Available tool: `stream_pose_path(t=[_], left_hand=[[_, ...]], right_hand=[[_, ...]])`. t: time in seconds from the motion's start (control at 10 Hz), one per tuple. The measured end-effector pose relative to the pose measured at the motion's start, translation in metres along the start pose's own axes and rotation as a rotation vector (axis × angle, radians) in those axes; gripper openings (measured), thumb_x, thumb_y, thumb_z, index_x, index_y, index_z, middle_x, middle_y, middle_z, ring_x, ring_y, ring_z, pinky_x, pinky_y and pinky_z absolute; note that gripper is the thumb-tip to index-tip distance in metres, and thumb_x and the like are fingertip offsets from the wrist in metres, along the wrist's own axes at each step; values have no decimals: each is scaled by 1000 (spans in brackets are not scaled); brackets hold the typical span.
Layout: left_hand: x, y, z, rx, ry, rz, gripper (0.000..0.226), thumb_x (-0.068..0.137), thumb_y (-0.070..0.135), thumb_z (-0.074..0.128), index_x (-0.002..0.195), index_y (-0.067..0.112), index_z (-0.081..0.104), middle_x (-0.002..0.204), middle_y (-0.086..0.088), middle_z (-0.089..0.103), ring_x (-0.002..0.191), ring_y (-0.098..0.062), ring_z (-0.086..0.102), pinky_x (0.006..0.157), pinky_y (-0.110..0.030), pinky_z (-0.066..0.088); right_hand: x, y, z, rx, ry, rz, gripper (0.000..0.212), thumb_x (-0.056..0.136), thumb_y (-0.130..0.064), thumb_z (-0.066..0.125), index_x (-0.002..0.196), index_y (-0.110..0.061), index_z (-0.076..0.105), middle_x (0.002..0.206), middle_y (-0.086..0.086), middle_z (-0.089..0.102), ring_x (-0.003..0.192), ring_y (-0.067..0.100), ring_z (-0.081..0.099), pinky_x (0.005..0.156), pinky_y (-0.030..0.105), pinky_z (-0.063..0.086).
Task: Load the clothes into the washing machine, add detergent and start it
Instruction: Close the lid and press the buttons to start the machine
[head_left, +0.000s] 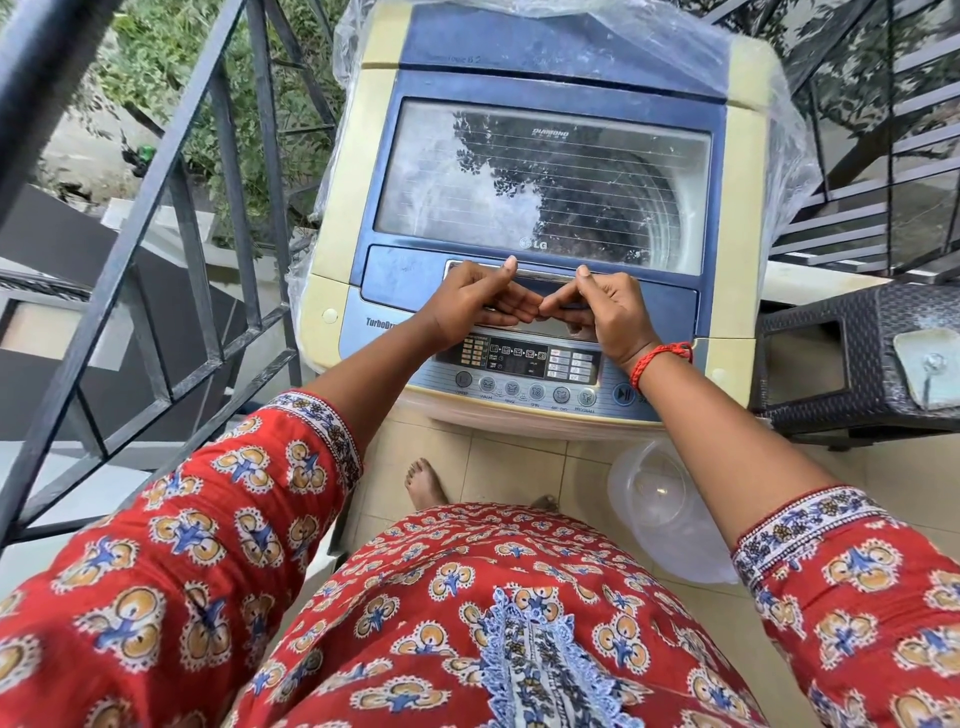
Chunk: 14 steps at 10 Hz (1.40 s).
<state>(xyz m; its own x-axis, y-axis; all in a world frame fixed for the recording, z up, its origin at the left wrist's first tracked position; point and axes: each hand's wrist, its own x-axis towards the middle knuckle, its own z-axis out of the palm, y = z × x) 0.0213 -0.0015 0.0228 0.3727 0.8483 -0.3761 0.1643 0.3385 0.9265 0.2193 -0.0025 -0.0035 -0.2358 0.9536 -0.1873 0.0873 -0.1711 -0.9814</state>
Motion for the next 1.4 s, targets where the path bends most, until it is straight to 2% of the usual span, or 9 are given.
stream_pose_path(t=[0.2,0.5,0.8,1.0,1.2,1.3,1.4], left_hand=[[2,-2,-1,-7,1,-4,57,105,33,30,104,-8,69,100,-23,72,96,-32,70,84,-34,58],[2,-3,-1,-2,-5,6,57,105,32,29,105,-9,68,100,-24,71,97,-33,70,84,-33,58],[2,-4,-1,-9,-9,14,54,105,32,30,101,-4,70,98,-22,72,94,-30,71,80,-30,57],[3,-4,-1,0,-8,15,56,105,32,30,104,-7,69,99,-22,72,96,-32,70,84,-34,58],[1,-3,0,-9,-3,6,57,105,34,30,104,-7,70,97,-19,73,94,-28,71,84,-34,58],[1,-3,1,1,8,13,56,105,34,31,102,-6,70,97,-19,73,94,-29,71,84,-35,57],[1,-4,3,-3,37,17,56,104,34,33,101,-6,71,96,-20,73,93,-31,71,82,-33,58]], right_hand=[[1,2,0,16,-6,13,50,101,-28,38,79,0,74,79,24,72,78,31,73,59,33,44],[2,3,0,-26,5,8,51,101,-28,37,79,-1,75,79,23,73,78,33,73,61,43,42],[2,3,0,-12,-5,11,54,101,-29,37,83,8,72,80,25,72,77,30,73,59,34,42],[1,2,0,-4,5,6,51,101,-28,38,80,2,74,79,24,72,74,29,73,58,32,44],[4,8,0,19,0,13,51,98,-35,40,78,-3,75,80,24,72,80,36,72,64,47,45],[3,5,0,14,0,2,51,98,-34,40,77,-3,75,80,24,72,81,35,73,62,38,48],[3,5,0,7,4,-10,51,98,-34,40,77,-3,75,80,24,72,80,35,73,61,41,46]])
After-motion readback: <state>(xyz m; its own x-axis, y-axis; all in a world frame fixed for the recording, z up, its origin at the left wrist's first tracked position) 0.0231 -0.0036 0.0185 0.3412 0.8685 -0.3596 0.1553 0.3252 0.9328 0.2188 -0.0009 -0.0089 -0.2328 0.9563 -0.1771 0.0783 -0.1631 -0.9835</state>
